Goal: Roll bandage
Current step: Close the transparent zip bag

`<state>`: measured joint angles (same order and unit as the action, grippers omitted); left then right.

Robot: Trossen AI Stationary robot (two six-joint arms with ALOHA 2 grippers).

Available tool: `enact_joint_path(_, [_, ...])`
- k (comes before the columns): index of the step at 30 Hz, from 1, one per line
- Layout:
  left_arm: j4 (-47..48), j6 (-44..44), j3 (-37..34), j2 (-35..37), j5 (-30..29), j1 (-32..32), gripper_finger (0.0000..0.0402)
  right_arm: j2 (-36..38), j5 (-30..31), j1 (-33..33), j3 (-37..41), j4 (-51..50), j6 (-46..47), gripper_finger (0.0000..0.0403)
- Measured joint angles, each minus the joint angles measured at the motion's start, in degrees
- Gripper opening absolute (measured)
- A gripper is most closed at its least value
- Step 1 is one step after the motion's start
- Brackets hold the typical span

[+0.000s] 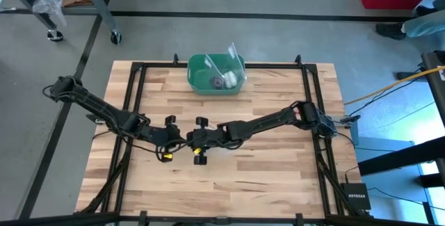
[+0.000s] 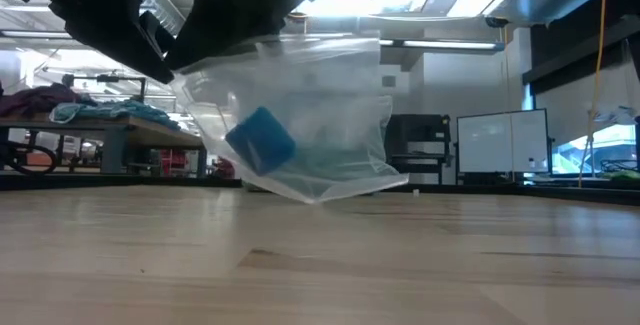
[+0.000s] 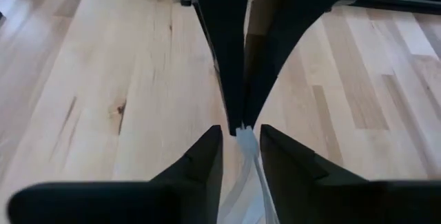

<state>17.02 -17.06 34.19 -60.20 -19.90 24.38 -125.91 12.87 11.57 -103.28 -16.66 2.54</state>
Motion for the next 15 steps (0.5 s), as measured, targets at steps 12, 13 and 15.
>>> enact_joint_path(12, [1.22, 0.4, 0.0, -0.02, -0.24, 0.0, 0.0, 0.0, 1.79, 0.44, 0.0, -2.68, -1.07, 0.002])
enact_joint_path(13, [1.8, 0.35, 0.0, -0.02, -0.2, 0.0, 0.0, 0.0, 2.23, 0.57, 0.0, -3.23, -1.14, 0.0026])
enact_joint_path(15, [2.74, 0.35, 0.0, -0.02, 0.03, 0.01, 0.0001, 0.0, 3.17, 1.12, 0.09, -4.4, -1.62, 0.0031])
